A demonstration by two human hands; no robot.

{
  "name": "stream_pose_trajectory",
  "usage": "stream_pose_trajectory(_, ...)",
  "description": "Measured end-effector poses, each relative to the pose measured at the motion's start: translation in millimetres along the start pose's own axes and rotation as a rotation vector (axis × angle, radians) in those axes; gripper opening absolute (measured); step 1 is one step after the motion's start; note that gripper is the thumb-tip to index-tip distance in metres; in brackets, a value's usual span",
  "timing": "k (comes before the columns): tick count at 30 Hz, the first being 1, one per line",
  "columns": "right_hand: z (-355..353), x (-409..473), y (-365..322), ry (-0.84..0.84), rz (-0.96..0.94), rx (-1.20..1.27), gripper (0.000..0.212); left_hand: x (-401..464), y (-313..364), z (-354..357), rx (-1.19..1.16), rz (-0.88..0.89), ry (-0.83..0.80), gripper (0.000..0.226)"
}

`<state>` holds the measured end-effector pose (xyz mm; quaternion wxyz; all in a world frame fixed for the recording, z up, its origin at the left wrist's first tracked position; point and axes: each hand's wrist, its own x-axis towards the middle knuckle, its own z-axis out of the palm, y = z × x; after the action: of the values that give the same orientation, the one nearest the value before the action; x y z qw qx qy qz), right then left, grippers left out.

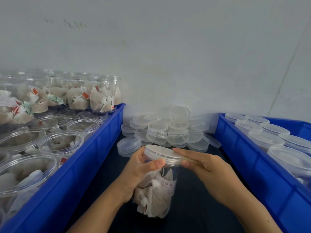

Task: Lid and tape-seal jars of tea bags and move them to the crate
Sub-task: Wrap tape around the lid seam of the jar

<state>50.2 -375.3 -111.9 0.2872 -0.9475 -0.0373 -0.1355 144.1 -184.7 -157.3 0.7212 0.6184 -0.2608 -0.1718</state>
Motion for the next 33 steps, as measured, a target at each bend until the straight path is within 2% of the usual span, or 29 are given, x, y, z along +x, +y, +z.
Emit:
stream_pose_trajectory(10,9.9,-1.8,-8.1,0.063,0.083,0.077,0.039,-3.5,-2.9,-4.9,-0.156,0.004,-0.091,0.104)
stream_pose_trajectory(15,19.8,-0.2,-12.0,0.182,0.133,0.105,0.035,-2.0,-4.2,-8.3,-0.184,0.038,-0.115,0.075)
stream_pose_trajectory(18,23.9,0.6,-11.9,0.228,0.172,0.145,0.031,-0.1,-7.5,-1.6,-0.147,0.089,-0.015,0.078)
stream_pose_trajectory(23,29.1,-0.9,-12.1,0.292,0.232,0.101,0.030,-3.2,-4.9,10.4,0.028,0.217,0.108,0.058)
stream_pose_trajectory(25,32.4,-2.2,-15.2,0.299,0.252,0.052,0.033,-5.3,-2.7,16.6,0.064,0.196,0.125,0.069)
stream_pose_trajectory(29,36.6,-5.9,-24.7,0.298,0.231,-0.026,0.039,-6.7,-3.8,28.9,0.246,0.217,0.292,0.096)
stream_pose_trajectory(33,37.5,-9.7,-26.8,0.290,0.188,-0.043,0.041,-6.8,-2.9,29.0,0.273,0.245,0.350,0.089)
